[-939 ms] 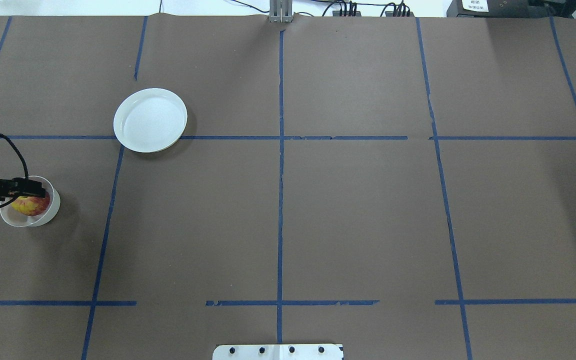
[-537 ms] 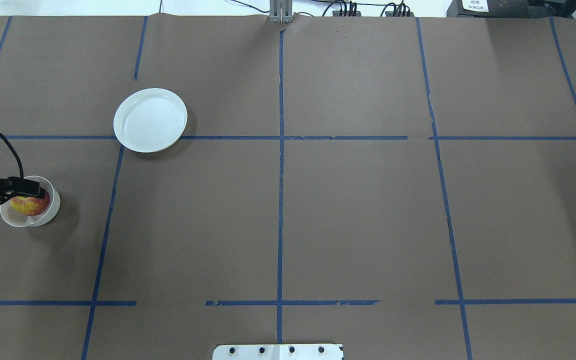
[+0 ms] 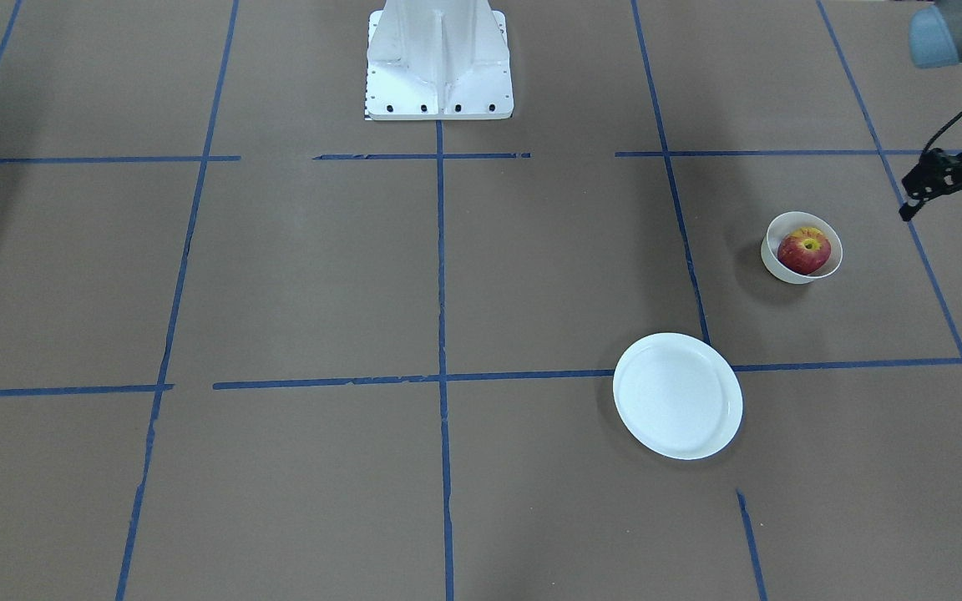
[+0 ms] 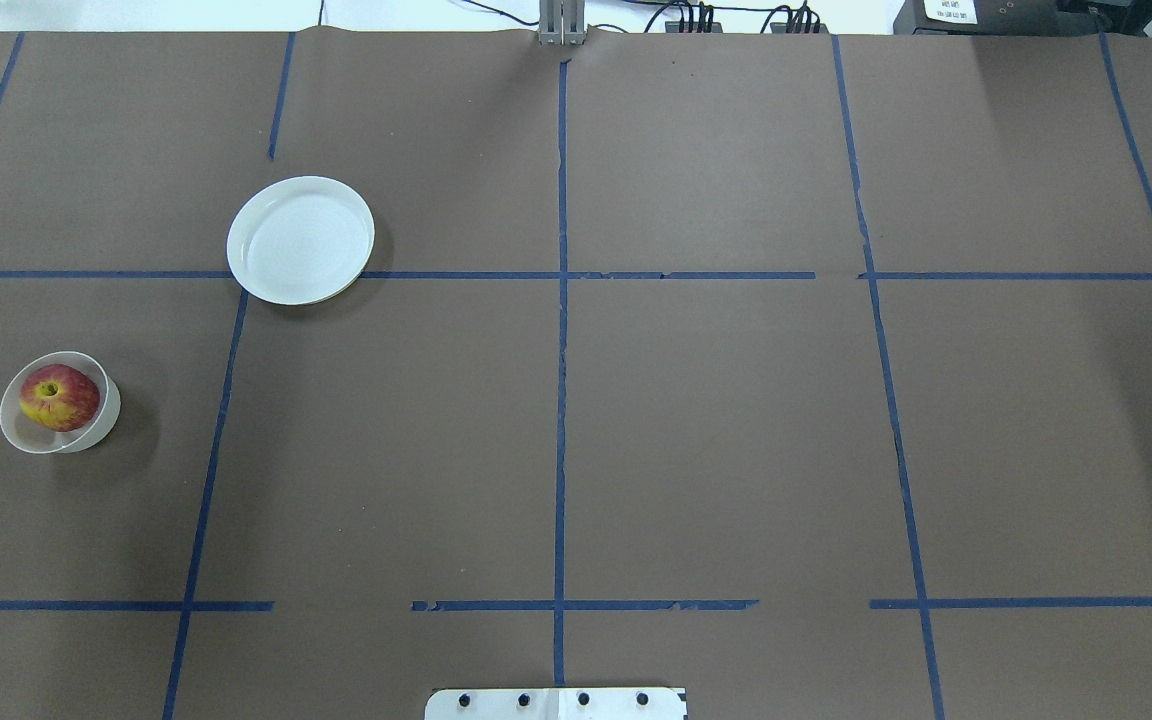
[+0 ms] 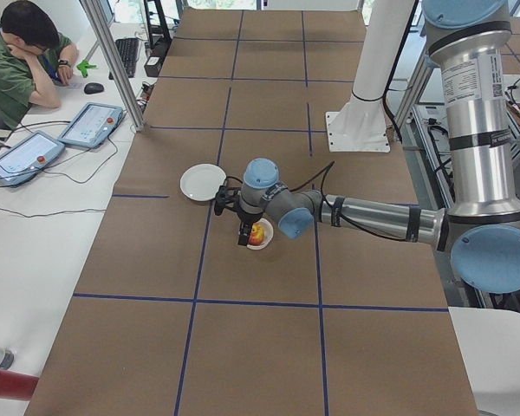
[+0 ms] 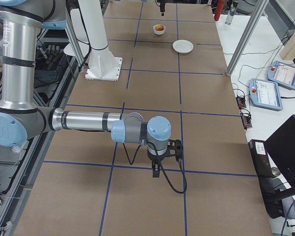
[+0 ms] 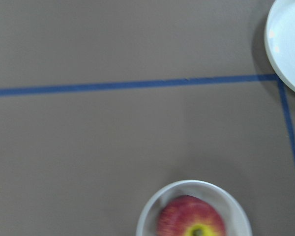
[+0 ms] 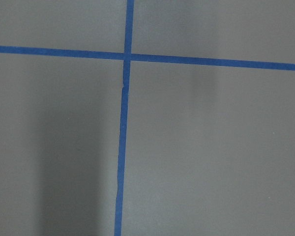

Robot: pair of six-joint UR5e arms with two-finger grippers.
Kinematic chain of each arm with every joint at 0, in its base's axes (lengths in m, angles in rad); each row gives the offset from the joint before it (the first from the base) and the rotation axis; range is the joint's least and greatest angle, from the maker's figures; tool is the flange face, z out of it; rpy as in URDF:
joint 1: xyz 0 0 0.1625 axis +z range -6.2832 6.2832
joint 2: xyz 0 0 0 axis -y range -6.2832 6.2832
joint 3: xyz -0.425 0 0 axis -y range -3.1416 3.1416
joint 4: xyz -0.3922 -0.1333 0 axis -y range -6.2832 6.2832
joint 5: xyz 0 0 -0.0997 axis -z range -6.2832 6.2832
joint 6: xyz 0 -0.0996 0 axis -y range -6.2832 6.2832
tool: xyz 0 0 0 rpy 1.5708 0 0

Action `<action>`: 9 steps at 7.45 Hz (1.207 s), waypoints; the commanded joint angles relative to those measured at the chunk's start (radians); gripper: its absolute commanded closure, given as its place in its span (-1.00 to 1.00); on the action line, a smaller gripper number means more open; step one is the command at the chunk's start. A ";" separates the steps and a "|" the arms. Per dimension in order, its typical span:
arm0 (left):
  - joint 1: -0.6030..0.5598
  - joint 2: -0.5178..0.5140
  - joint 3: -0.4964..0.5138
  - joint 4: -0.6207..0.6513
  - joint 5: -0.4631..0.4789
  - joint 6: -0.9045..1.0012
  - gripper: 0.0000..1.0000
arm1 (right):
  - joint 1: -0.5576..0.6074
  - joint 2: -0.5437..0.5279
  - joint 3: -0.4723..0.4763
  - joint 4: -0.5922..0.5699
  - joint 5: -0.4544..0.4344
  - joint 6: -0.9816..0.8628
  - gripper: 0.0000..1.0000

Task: Move apple from plate to bowl

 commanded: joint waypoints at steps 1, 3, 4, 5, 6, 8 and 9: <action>-0.195 -0.010 0.017 0.322 -0.027 0.363 -1.00 | 0.000 0.000 0.000 0.000 0.000 0.000 -1.00; -0.238 0.000 0.039 0.426 -0.114 0.476 -1.00 | 0.000 0.000 0.002 0.000 0.000 0.000 -1.00; -0.240 0.002 0.062 0.427 -0.116 0.523 -1.00 | 0.000 0.000 0.000 0.000 0.000 0.000 -1.00; -0.241 0.011 0.058 0.421 -0.116 0.553 -1.00 | 0.000 0.000 0.000 0.000 0.000 0.000 -1.00; -0.241 0.008 0.041 0.421 -0.114 0.567 -1.00 | 0.000 0.000 0.000 0.000 0.000 0.000 -1.00; -0.249 -0.004 0.048 0.421 -0.108 0.567 -1.00 | 0.000 0.000 0.000 0.000 0.000 0.000 -1.00; -0.263 -0.007 0.044 0.414 -0.108 0.567 -1.00 | 0.000 0.000 0.000 0.000 0.000 0.000 -1.00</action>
